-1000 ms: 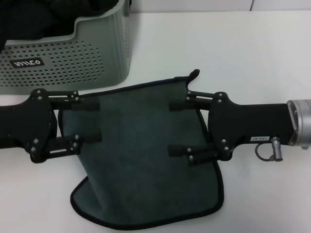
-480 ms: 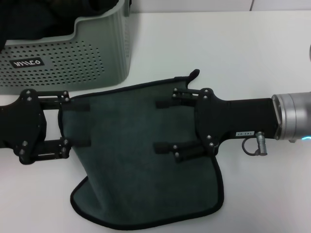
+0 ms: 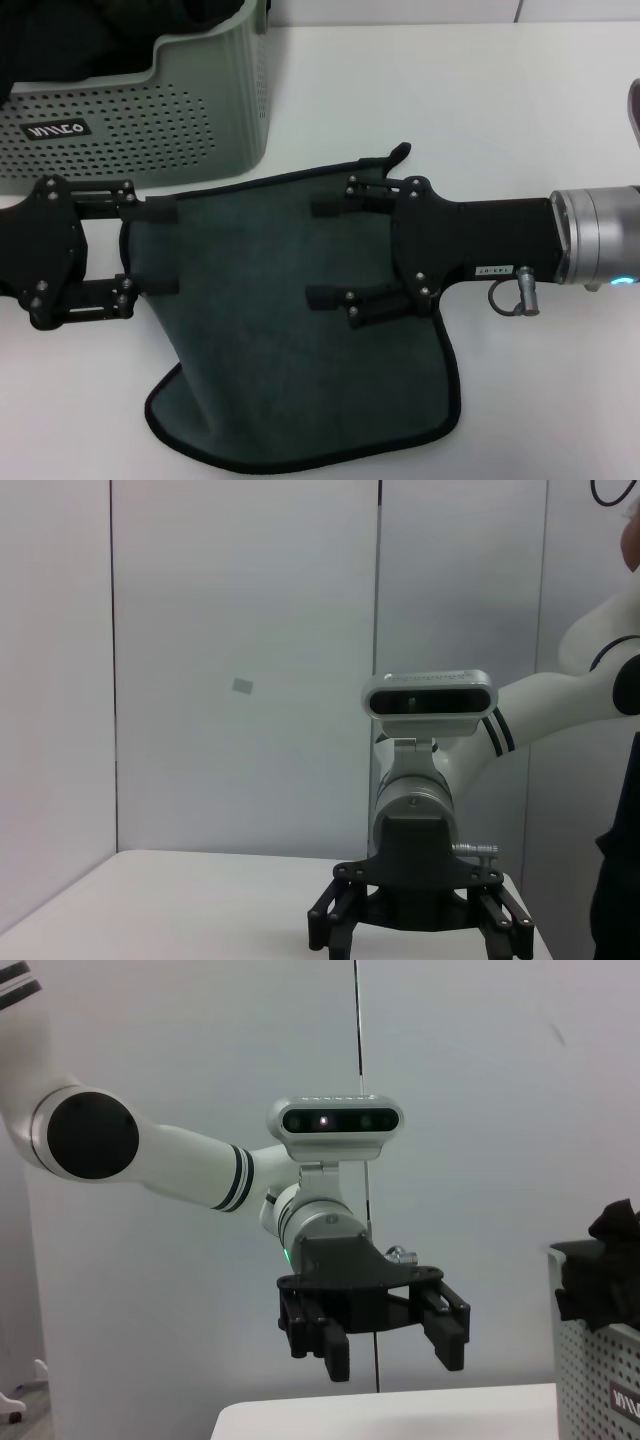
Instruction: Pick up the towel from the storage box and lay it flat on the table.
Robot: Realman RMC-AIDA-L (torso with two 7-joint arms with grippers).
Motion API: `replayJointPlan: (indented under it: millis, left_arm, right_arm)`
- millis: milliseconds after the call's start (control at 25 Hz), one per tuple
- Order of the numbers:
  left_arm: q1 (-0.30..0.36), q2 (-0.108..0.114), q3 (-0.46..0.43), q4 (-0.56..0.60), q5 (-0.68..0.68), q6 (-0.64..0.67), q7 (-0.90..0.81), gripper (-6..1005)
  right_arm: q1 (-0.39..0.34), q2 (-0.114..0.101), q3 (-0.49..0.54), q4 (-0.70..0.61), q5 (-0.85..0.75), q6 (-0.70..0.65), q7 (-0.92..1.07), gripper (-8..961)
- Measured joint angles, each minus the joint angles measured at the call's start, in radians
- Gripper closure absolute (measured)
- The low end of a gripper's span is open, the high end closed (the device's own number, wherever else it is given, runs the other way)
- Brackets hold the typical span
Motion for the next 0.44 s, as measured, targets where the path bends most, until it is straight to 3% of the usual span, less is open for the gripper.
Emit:
replayJointPlan:
  millis: [440]
  left_arm:
    - [0.002,0.007,-0.008,0.002,0.0,-0.002,-0.003,396]
  right_arm:
    - [-0.001,0.0,-0.012,0.0,0.002,-0.008,-0.004,84]
